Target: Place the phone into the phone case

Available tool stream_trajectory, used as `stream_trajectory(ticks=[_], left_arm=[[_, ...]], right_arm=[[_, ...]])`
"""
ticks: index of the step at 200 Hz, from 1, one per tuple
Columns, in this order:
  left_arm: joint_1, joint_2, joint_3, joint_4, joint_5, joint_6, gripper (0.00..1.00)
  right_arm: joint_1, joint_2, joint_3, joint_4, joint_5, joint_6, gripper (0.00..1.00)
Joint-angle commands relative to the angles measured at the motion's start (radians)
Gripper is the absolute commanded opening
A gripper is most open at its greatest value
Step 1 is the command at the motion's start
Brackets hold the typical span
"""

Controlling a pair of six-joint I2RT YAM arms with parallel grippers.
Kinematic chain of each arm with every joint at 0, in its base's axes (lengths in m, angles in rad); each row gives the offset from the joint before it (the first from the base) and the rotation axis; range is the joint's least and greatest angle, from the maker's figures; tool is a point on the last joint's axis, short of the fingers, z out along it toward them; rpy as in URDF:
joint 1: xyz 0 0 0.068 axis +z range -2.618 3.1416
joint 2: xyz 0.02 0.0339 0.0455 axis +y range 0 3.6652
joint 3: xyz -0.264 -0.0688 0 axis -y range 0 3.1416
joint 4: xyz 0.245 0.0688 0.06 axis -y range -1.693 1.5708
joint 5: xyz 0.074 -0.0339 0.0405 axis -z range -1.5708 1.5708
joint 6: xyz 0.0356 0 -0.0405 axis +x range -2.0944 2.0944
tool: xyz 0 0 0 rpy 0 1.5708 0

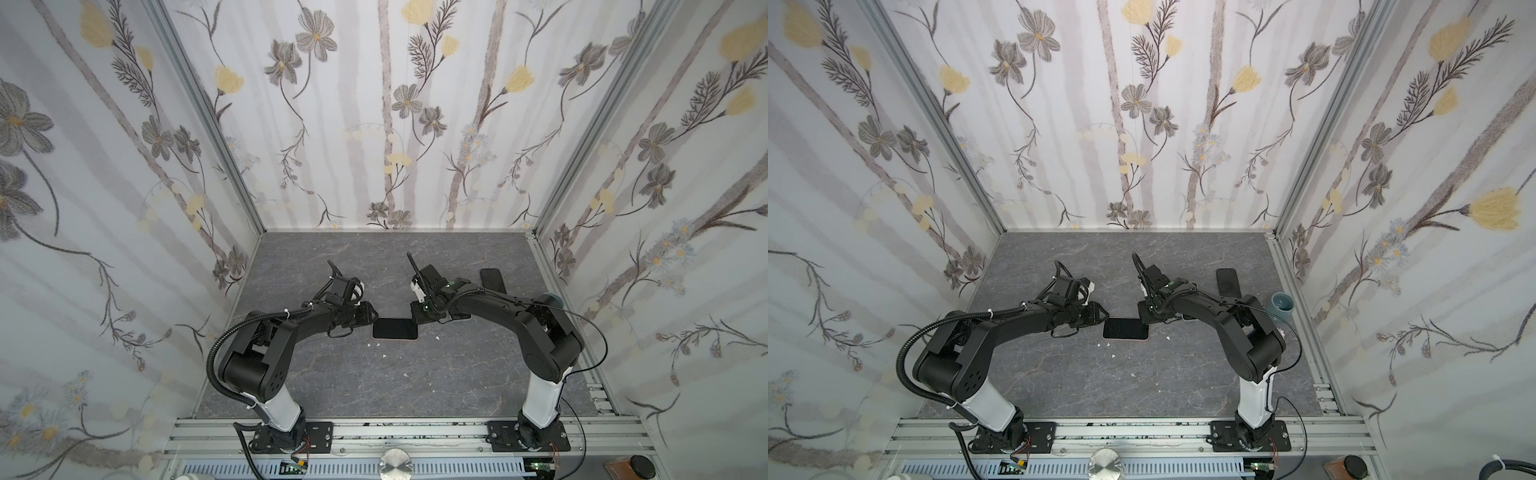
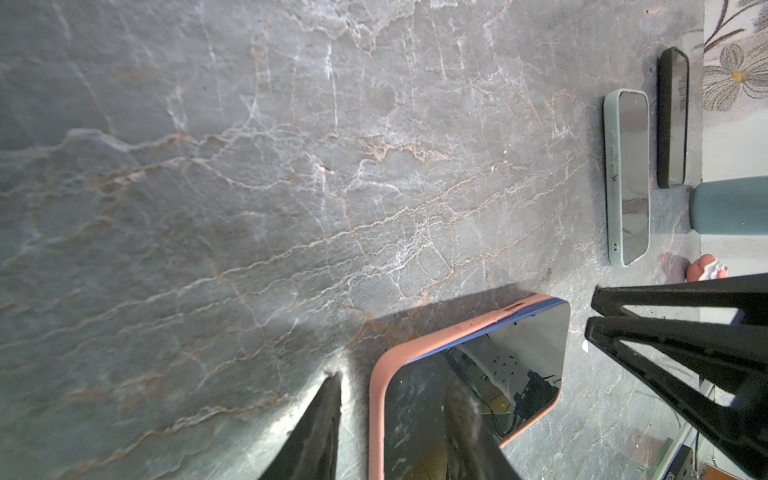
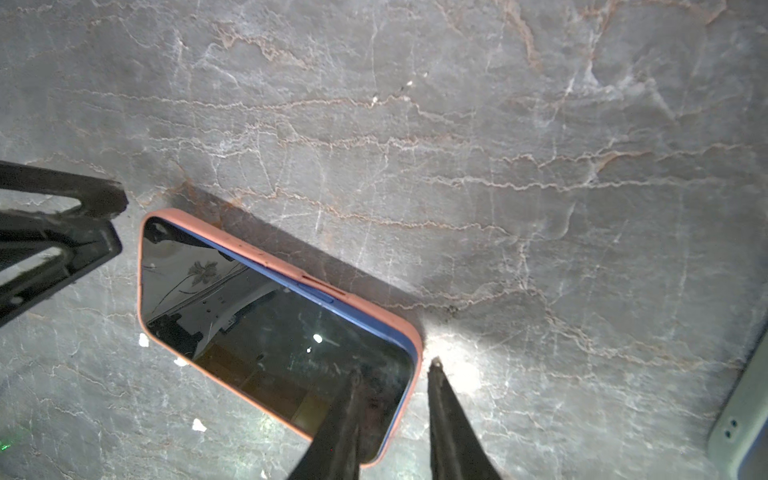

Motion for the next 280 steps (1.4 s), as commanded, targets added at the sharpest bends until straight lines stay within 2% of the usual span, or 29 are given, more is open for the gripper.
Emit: stream_trajectory(ticks=[1,51,57,71,280], left_arm=[[-0.004,0.012,0.015,0.005,0.01,-0.011,0.4],[-0.008,0.032,0.029,0.004,0.011,-0.009,0.38],[-0.007,0.032,0.029,0.003,0.008,-0.008,0.38],[-0.008,0.038,0.033,-0.002,0.006,-0.002,0.35],[-0.037,0.031,0.04,-0.008,0.001,0.008,0.35]], right_arm=[[-0.003,-0.011,-0.008,-0.011,-0.009,0.004,0.28],[-0.006,-0.019,-0.022,-0.015,-0.011,0.002,0.27],[-0.006,-0.019,-0.024,-0.016,-0.014,0.001,0.25],[-0.006,-0.017,-0.029,-0.013,-0.018,-0.001,0.25],[-0.011,0.057,-0.043,-0.051,-0.022,-0.003,0.25]])
